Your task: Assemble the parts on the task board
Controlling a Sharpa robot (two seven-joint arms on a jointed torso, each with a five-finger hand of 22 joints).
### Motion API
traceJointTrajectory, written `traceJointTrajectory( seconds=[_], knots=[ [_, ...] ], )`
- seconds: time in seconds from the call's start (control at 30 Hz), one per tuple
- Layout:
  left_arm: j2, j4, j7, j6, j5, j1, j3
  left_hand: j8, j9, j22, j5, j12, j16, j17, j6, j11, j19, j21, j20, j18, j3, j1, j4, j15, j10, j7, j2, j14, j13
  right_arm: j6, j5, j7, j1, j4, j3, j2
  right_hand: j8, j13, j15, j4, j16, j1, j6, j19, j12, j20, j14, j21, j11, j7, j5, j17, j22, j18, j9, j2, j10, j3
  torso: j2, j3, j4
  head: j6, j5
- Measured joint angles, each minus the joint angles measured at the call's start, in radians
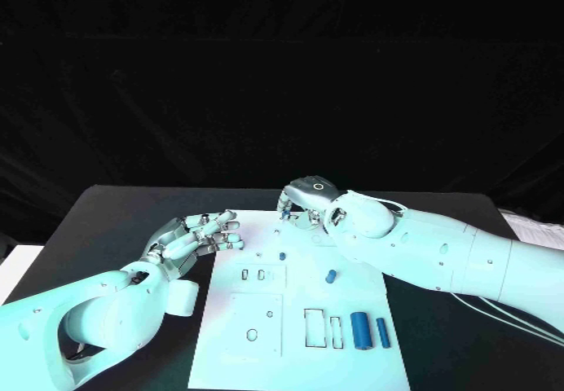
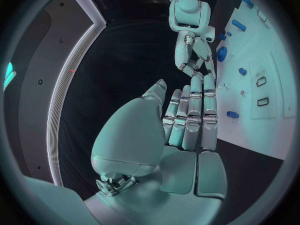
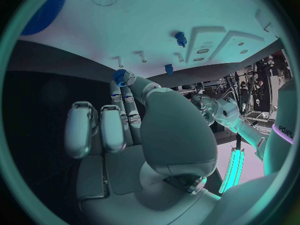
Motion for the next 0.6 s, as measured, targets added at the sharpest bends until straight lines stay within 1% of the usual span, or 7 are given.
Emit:
traceJointTrajectory(
  seconds=[0.33,0.6],
  knots=[
    [-0.002,0.007,0.000,0.000,0.000,0.002,0.000,0.000,0.000,0.000,0.000,0.000,0.000,0.001,0.000,0.000,0.000,0.000,0.000,0.000,0.000,0.000,0.000,0.000,0.000,0.000,0.000,0.000,0.000,0.001,-0.002,0.003,-0.001,-0.038,-0.001,0.031,0.000,0.000,0.000,0.000,0.000,0.000,0.000,0.000,0.001,0.000,0.000,0.000,0.000,0.000,0.003,0.000,0.001,0.000,0.001,0.000,0.000,0.000,0.001,-0.0005,-0.0006,-0.006,0.003],
    [-0.001,0.009,0.000,0.000,0.000,0.005,0.000,0.000,0.000,0.000,0.000,0.000,0.000,0.001,0.000,0.000,0.000,0.000,0.000,0.000,0.000,0.000,0.000,0.000,0.000,0.000,0.000,0.000,0.000,0.015,-0.002,0.003,-0.002,-0.070,-0.005,0.054,0.000,0.000,0.000,0.000,0.000,0.000,0.000,0.000,0.001,0.000,0.000,-0.001,0.000,0.000,0.003,0.000,0.003,0.000,0.001,0.000,0.000,-0.001,0.000,-0.0008,-0.0010,-0.010,0.003]
  ],
)
